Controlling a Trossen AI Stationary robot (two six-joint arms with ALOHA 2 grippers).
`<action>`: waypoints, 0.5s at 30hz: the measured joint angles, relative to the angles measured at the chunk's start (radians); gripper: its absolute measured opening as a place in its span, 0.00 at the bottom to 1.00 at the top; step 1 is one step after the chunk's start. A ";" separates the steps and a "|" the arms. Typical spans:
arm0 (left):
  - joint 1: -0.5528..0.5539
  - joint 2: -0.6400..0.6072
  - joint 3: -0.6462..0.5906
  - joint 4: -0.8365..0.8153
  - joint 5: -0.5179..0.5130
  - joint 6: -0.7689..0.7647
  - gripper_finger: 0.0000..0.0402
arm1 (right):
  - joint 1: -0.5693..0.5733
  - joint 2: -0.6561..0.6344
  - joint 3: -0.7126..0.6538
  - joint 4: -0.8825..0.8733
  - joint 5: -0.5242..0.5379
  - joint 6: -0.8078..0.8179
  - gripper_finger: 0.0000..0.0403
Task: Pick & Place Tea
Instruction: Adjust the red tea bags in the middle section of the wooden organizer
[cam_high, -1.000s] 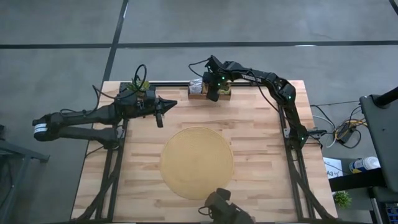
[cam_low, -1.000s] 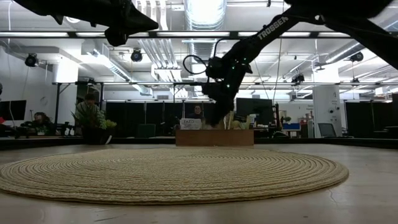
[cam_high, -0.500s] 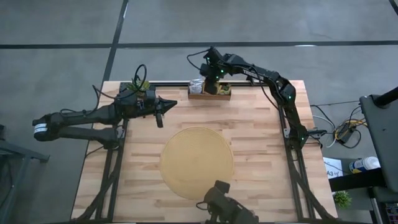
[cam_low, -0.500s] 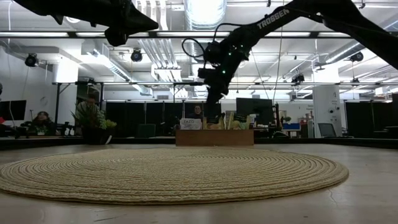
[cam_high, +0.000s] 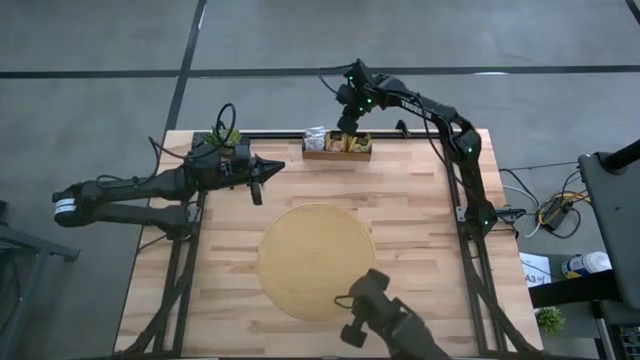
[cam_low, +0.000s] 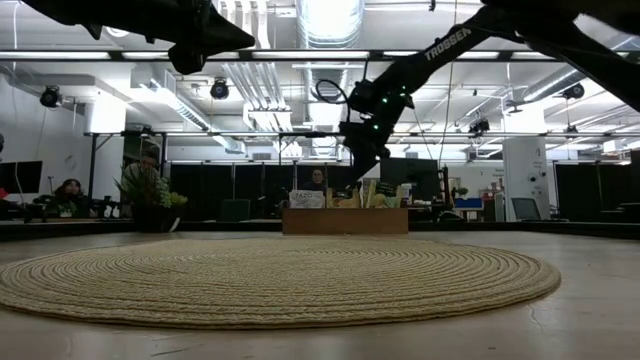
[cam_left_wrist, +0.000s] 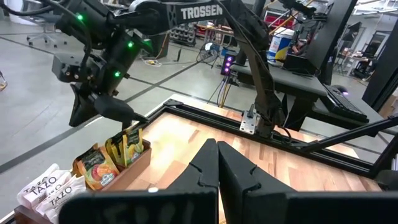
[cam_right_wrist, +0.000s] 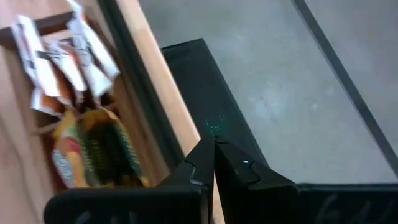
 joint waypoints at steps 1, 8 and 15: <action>0.000 0.000 0.000 0.000 0.000 0.000 0.00 | -0.005 0.000 -0.008 0.008 -0.005 -0.001 0.02; 0.000 0.000 0.000 0.000 0.000 0.000 0.00 | -0.009 0.002 -0.076 0.046 -0.051 -0.007 0.02; 0.000 0.000 0.000 0.000 0.000 0.000 0.00 | -0.011 0.002 -0.130 0.069 -0.051 -0.007 0.02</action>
